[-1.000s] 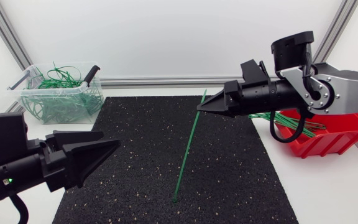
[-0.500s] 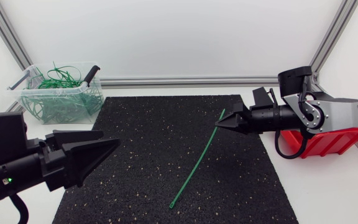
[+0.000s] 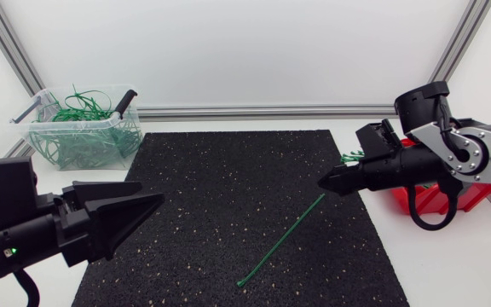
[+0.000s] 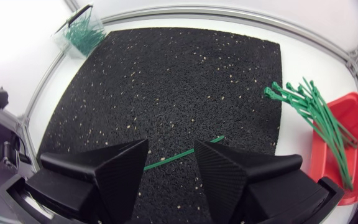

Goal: Take a green cable tie from the red box, thread the tail through the head to close it, then place it in the transparent bin on the left.

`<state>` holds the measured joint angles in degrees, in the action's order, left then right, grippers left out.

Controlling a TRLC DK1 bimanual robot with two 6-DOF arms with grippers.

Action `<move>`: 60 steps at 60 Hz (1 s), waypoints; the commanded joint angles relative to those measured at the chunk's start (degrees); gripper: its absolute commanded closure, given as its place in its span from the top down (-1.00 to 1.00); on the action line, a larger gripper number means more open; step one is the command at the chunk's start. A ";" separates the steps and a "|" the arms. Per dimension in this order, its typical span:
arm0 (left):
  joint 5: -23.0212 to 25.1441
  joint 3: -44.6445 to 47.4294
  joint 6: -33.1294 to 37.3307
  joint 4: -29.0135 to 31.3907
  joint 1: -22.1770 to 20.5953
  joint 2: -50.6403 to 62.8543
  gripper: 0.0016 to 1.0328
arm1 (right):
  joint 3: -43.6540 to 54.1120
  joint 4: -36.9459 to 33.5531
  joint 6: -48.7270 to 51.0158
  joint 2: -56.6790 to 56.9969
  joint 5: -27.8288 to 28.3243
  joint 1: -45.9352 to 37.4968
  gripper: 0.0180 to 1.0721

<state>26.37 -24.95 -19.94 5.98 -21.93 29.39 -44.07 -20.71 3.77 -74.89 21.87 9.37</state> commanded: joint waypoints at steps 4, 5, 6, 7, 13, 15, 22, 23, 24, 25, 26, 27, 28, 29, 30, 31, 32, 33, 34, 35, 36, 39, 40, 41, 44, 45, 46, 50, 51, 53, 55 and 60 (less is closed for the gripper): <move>-1.17 2.56 -0.12 -0.75 1.04 -2.44 0.92 | -3.56 -7.06 14.60 4.14 -4.03 4.43 0.36; -1.60 2.95 0.23 -0.85 1.40 -2.91 0.92 | -4.09 -8.12 16.53 4.58 -4.47 5.14 0.37; -1.96 3.27 0.51 -0.92 1.70 -3.29 0.92 | -4.53 -9.00 17.94 4.84 -4.64 5.66 0.37; -2.51 3.75 0.95 -1.03 2.15 -3.87 0.92 | -5.23 -10.14 19.70 5.11 -4.64 6.19 0.39; -5.29 6.23 3.16 -1.61 4.46 -6.85 0.92 | -8.04 -14.89 26.82 4.93 -4.64 8.92 0.45; -6.18 7.01 3.87 -1.79 5.19 -7.80 0.92 | -9.10 -16.56 28.22 4.23 -4.55 9.35 0.48; -9.42 9.89 6.45 -2.46 7.88 -11.26 0.92 | -10.07 -20.60 35.34 1.42 -4.55 12.17 0.69; -9.88 10.30 6.82 -2.56 8.26 -11.75 0.92 | -9.80 -20.86 36.66 1.24 -4.55 12.78 0.69; -10.29 10.67 7.14 -2.64 8.60 -12.19 0.92 | -9.54 -21.04 37.71 0.98 -4.64 13.49 0.69; -10.78 11.10 7.53 -2.75 9.01 -12.71 0.92 | -9.19 -21.04 38.68 0.89 -4.82 14.19 0.69; -11.30 11.57 7.95 -2.85 9.44 -13.28 0.92 | -8.92 -21.13 39.65 0.71 -5.08 14.72 0.69; -11.88 12.08 8.41 -2.97 9.92 -13.89 0.92 | -8.66 -21.65 40.79 0.36 -5.08 15.16 0.68; -12.32 12.47 8.76 -3.07 10.29 -14.36 0.92 | -8.48 -21.92 41.93 0.10 -5.17 15.68 0.68; -12.87 12.96 9.20 -3.18 10.74 -14.95 0.92 | -8.22 -22.01 42.90 -0.08 -5.61 16.12 0.68; -13.21 13.26 9.47 -3.25 11.03 -15.32 0.92 | -8.13 -21.92 43.51 -0.25 -6.05 16.47 0.68; -13.67 13.67 9.84 -3.35 11.41 -15.81 0.92 | -7.87 -21.74 44.31 -0.43 -6.57 17.09 0.68; -13.97 13.94 10.07 -3.41 11.65 -16.13 0.92 | -7.87 -21.74 44.48 -0.52 -6.75 17.27 0.68; -14.61 14.50 10.58 -3.54 12.18 -16.81 0.92 | -7.61 -21.39 45.54 -0.87 -7.72 18.23 0.67; -15.10 14.94 10.97 -3.64 12.59 -17.33 0.92 | -7.52 -21.21 46.06 -1.13 -8.07 18.67 0.67; -15.52 15.31 11.31 -3.73 12.94 -17.79 0.92 | -7.43 -21.21 46.59 -1.40 -8.51 19.02 0.67; -16.07 15.80 11.74 -3.84 13.39 -18.37 0.92 | -7.43 -21.21 47.21 -1.66 -8.86 19.55 0.67; -17.27 16.87 12.70 -4.09 14.39 -19.66 0.92 | -7.52 -21.30 49.40 -2.54 -9.21 20.78 0.65; -16.97 16.61 12.48 -4.01 14.15 -19.33 0.92 | -7.52 -21.21 50.02 -2.80 -9.48 21.22 0.62; -16.74 16.42 12.31 -3.95 13.96 -19.08 0.92 | -7.52 -21.21 50.46 -3.07 -9.83 21.57 0.61; -15.81 15.62 11.61 -3.71 13.20 -18.02 0.92 | -7.61 -21.13 51.51 -4.56 -11.32 23.07 0.60; -15.47 15.31 11.37 -3.62 12.93 -17.60 0.92 | -7.61 -21.13 52.13 -5.18 -11.58 23.51 0.57; -15.16 15.02 11.12 -3.55 12.67 -17.20 0.92 | -7.61 -21.21 53.18 -5.70 -11.67 23.94 0.54; -13.86 13.81 10.17 -3.15 11.66 -15.51 0.92 | -7.43 -20.95 54.15 -7.90 -12.82 26.14 0.53; -13.52 13.49 9.91 -3.06 11.38 -15.06 0.92 | -7.34 -20.86 54.24 -8.60 -13.34 26.76 0.53; -12.91 12.95 9.46 -2.89 10.90 -14.30 0.92 | -7.25 -20.69 54.41 -9.66 -13.87 27.99 0.53; -12.33 12.45 9.03 -2.73 10.44 -13.59 0.92 | -7.17 -20.25 54.50 -10.89 -14.31 28.95 0.53; -10.84 11.09 7.90 -2.32 9.25 -11.70 0.92 | -6.29 -17.70 54.68 -13.26 -16.24 31.94 0.53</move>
<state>14.37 -11.05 -10.22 3.57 -11.57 15.92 -52.49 -39.51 56.53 -85.52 6.81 38.94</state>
